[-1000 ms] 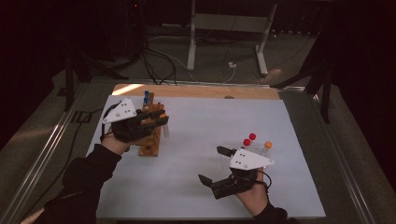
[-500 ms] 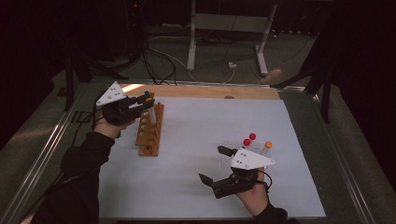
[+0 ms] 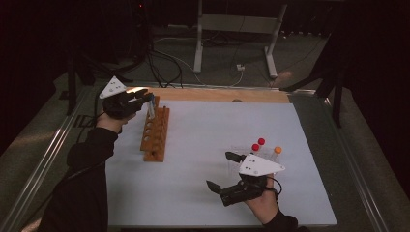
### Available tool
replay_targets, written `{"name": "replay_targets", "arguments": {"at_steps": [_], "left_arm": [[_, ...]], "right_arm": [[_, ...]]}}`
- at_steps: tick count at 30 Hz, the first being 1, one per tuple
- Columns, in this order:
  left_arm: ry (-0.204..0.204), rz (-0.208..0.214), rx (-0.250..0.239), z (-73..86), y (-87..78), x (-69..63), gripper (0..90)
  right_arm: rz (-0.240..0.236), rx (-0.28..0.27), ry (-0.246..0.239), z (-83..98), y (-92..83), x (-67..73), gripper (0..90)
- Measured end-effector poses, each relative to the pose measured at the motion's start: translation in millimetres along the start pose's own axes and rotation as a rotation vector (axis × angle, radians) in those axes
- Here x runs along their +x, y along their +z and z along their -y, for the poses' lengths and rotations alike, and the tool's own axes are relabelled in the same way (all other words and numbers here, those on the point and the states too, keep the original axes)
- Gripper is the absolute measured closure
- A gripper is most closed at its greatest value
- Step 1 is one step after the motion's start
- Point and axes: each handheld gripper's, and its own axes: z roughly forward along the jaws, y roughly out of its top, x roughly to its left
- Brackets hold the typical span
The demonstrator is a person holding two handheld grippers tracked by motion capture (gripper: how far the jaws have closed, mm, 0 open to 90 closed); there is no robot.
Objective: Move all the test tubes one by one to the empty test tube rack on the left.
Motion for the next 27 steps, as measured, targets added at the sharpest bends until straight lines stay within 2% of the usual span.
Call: {"name": "replay_targets", "arguments": {"at_steps": [5,13,16,27], "left_arm": [[-0.021,-0.022,0.002,4.8,7.3,7.3,71.7],[-0.025,-0.051,0.031,16.1,16.7,12.5,71.7],[-0.046,-0.052,0.021,20.5,17.7,14.9,71.7],[-0.056,-0.051,0.053,38.1,26.5,13.6,71.7]], "right_arm": [[-0.003,0.001,-0.001,0.6,-0.6,-0.7,0.0],[-0.009,0.004,0.004,2.3,-1.1,-1.1,0.0],[-0.011,0.006,0.004,2.5,-1.0,-1.5,0.0],[-0.018,0.006,0.002,2.6,-0.2,-0.7,0.0]]}}
